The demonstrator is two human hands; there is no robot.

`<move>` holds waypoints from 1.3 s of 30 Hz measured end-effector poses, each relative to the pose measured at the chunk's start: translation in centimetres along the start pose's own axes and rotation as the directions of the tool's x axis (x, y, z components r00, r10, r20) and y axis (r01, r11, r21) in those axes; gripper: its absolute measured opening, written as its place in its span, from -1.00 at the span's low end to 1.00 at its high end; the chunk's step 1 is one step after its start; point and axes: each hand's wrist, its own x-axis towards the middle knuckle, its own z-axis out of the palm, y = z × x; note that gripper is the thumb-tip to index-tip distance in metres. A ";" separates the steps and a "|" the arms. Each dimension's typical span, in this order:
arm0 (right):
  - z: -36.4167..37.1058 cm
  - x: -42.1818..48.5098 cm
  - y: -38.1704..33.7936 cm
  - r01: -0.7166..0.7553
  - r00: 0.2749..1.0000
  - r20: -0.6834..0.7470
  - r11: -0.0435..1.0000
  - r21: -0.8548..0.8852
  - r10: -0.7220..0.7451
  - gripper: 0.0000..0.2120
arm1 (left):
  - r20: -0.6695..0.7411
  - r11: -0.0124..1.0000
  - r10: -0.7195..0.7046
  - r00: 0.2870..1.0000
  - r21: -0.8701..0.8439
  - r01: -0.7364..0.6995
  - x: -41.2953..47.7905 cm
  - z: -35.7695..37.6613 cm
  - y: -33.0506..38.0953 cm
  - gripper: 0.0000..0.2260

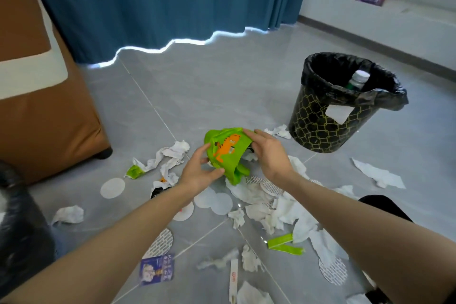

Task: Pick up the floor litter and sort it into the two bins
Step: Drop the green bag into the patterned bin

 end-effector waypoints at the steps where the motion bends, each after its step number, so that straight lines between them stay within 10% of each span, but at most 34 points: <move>1: -0.8 0.0 -0.6 0.017 0.999 -0.051 0.998 0.064 -0.013 -0.61 | 0.008 0.999 0.026 1.000 -0.027 -0.026 -0.2 -0.1 0.6 -0.28; 7: -4.0 0.2 -4.0 0.004 0.995 -0.103 0.978 0.208 0.017 -0.74 | -0.084 0.981 0.144 0.986 0.146 -0.131 -1.0 -1.2 3.6 0.12; 11: -5.6 0.6 -6.1 -0.005 0.998 -0.061 0.962 0.271 0.022 -0.75 | -0.094 0.937 0.208 0.974 0.306 -0.171 -2.0 -2.1 6.2 -0.01; 22: -6.9 0.2 -6.9 -0.246 0.958 0.015 0.789 0.563 0.288 -0.80 | 0.006 1.000 -0.012 1.000 -0.019 0.012 -4.1 -3.8 8.8 -0.11; 30: -6.1 -2.1 -5.6 -0.523 0.829 0.435 0.763 0.379 0.351 -0.65 | 0.041 0.887 -0.136 0.990 -0.441 0.140 -4.3 -4.4 8.7 -0.74; 39: -6.0 -3.0 -4.7 -0.584 0.758 0.543 0.746 0.320 0.361 -0.51 | 0.128 0.730 -0.185 0.974 -0.646 0.223 -3.6 -4.7 9.2 -0.83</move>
